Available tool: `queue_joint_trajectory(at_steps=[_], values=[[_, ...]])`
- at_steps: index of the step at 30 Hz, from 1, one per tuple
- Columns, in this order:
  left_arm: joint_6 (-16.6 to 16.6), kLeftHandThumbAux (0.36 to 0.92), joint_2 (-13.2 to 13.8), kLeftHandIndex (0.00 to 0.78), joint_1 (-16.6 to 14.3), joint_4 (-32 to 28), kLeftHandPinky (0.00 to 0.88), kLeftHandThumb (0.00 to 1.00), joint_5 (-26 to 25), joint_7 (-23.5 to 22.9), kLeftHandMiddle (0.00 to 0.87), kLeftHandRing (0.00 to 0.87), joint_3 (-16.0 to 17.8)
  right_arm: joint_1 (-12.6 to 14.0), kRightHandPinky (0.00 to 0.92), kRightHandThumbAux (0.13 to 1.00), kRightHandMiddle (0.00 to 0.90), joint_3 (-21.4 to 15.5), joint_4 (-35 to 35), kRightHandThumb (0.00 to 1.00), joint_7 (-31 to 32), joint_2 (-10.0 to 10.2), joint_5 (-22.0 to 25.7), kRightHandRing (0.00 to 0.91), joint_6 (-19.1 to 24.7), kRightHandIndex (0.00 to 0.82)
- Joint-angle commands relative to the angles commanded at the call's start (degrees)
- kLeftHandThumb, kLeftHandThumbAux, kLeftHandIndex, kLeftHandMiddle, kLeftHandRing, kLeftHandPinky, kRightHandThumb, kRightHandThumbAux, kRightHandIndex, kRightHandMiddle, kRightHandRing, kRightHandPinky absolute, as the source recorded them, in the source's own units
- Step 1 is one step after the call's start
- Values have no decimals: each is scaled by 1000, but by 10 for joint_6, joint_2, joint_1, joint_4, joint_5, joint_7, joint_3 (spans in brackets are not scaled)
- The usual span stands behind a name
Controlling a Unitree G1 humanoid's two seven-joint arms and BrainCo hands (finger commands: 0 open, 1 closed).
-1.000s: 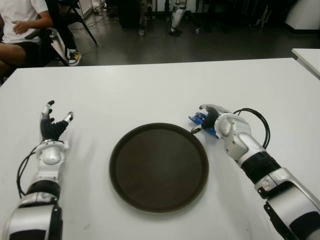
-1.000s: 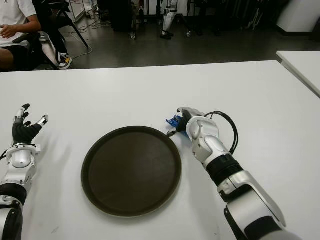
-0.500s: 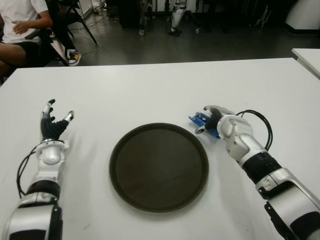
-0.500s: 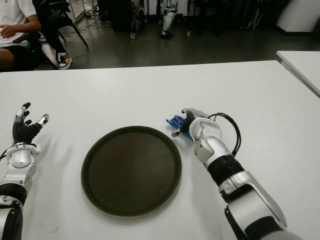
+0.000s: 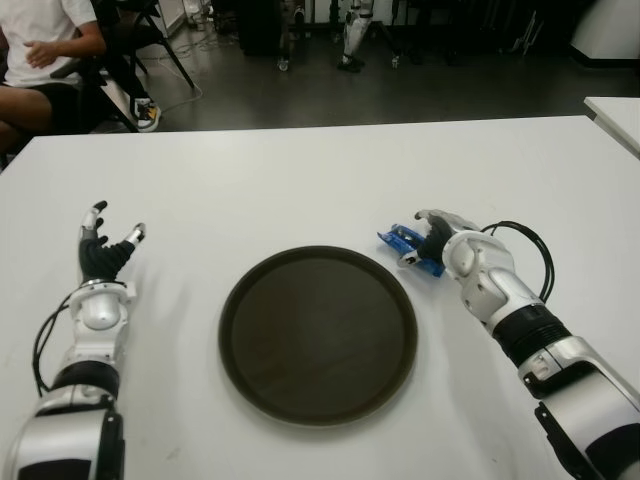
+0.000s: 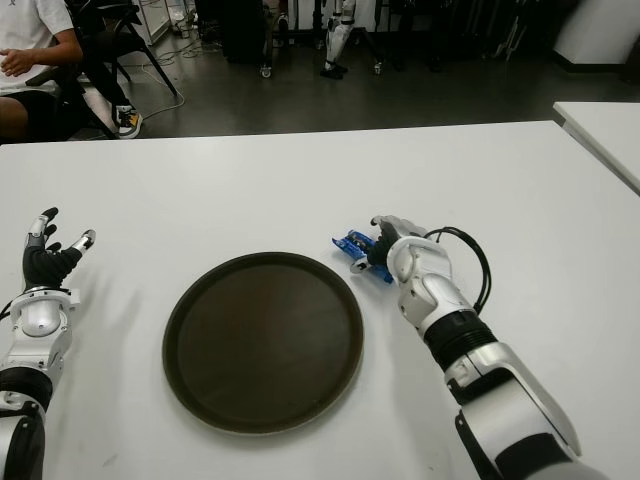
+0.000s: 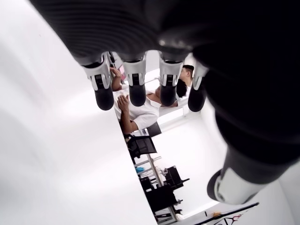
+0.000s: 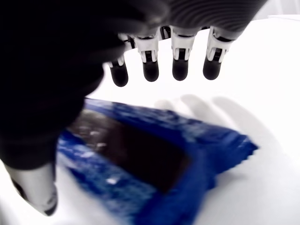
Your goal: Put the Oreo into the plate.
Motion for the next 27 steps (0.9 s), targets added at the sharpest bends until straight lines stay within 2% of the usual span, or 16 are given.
queue_joint_trajectory(at_steps=[15, 27], values=[[-1, 716, -5, 6, -2, -1, 0, 0, -7, -2, 0, 0, 9, 0, 0, 715, 53, 1, -10, 0, 21, -5, -1, 6, 23, 17], [0, 745, -6, 2, -3, -1, 0, 0, -11, -5, 0, 0, 14, 1, 0, 726, 48, 0, -1, 0, 16, -7, 3, 0, 0, 14]])
